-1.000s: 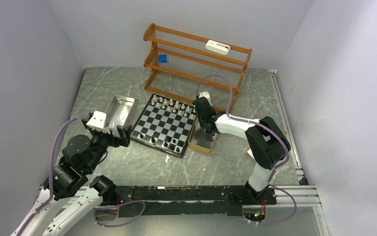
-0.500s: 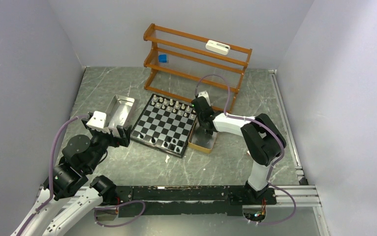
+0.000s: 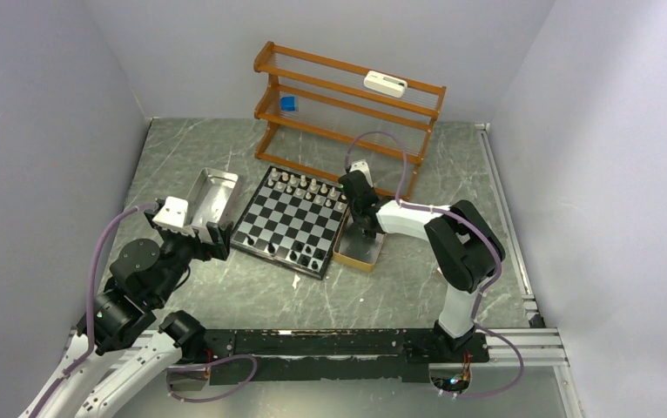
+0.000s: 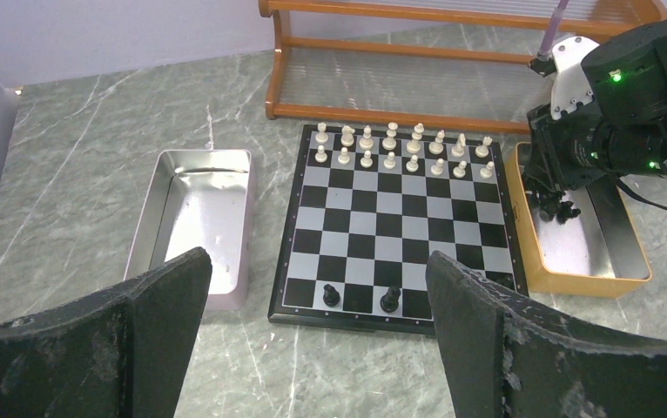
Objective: Set up the chess pieces on the board
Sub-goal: Pick up the chess piece from the storage box.
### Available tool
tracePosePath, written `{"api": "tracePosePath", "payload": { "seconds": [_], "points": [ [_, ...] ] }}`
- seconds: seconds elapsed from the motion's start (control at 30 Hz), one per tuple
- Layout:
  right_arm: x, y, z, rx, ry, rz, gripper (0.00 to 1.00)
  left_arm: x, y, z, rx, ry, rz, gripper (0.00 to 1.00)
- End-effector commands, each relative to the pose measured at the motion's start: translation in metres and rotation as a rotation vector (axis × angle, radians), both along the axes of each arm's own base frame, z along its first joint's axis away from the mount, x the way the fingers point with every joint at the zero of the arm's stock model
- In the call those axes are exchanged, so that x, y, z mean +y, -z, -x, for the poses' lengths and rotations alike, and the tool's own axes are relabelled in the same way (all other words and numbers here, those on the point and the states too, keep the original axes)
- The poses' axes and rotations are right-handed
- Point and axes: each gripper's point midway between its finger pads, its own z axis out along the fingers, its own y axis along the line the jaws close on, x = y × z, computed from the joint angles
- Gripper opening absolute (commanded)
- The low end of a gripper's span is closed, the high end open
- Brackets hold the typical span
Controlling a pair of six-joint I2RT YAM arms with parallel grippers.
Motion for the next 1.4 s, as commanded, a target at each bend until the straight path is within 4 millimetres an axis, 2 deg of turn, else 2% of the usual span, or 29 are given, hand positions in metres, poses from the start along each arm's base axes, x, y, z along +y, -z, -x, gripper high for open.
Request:
{"api": "tracePosePath", "payload": {
  "seconds": [0.0, 0.33, 0.6, 1.07, 1.37],
  "points": [
    [0.002, -0.003, -0.011, -0.032, 0.016, -0.013, 0.23, -0.002, -0.001, -0.001, -0.011, 0.011, -0.006, 0.98],
    [0.002, 0.0, -0.012, -0.029, 0.013, -0.008, 0.17, -0.002, -0.001, -0.001, -0.011, 0.007, -0.005, 0.98],
    [0.002, -0.002, -0.003, -0.008, 0.003, -0.023, 0.15, -0.002, -0.002, 0.0, -0.012, 0.009, -0.004, 0.98],
    [0.003, -0.03, 0.018, 0.001, -0.037, -0.096, 0.13, -0.002, -0.001, -0.001, -0.011, 0.01, -0.005, 0.98],
    [0.016, -0.074, 0.032, -0.031, -0.09, -0.184, 0.12, -0.003, -0.001, -0.001, -0.01, 0.011, -0.004, 0.98]
  ]
}}
